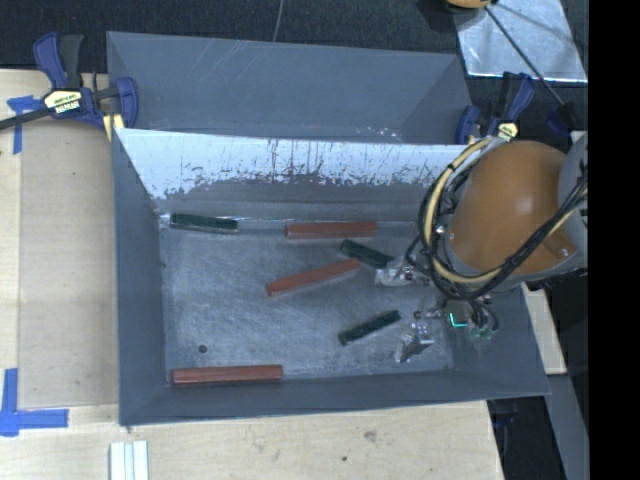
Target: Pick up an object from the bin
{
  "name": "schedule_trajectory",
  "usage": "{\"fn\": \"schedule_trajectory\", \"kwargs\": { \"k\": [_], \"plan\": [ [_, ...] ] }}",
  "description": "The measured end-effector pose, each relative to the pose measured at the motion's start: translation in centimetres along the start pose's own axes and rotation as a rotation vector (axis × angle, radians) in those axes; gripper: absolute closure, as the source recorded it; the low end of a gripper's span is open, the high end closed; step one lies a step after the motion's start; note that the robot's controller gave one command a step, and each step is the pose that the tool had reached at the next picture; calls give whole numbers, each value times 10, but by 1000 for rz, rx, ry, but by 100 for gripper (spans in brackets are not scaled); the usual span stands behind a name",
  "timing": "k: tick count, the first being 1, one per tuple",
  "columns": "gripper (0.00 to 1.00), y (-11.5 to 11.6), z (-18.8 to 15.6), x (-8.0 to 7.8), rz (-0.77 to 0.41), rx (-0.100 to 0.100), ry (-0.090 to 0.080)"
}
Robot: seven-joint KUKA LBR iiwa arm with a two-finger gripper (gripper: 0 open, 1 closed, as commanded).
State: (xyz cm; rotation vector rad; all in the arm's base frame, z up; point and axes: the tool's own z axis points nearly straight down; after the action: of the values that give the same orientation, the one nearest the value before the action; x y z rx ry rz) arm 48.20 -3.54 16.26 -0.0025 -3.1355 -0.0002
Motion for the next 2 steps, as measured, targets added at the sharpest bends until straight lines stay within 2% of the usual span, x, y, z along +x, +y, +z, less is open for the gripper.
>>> {"fn": "schedule_trajectory", "kwargs": {
  "k": [1,2],
  "plan": [
    [0,0,-4,-2,-1,1,-9],
    [100,1,86,-30,-372,2,-9]
  ]
}}
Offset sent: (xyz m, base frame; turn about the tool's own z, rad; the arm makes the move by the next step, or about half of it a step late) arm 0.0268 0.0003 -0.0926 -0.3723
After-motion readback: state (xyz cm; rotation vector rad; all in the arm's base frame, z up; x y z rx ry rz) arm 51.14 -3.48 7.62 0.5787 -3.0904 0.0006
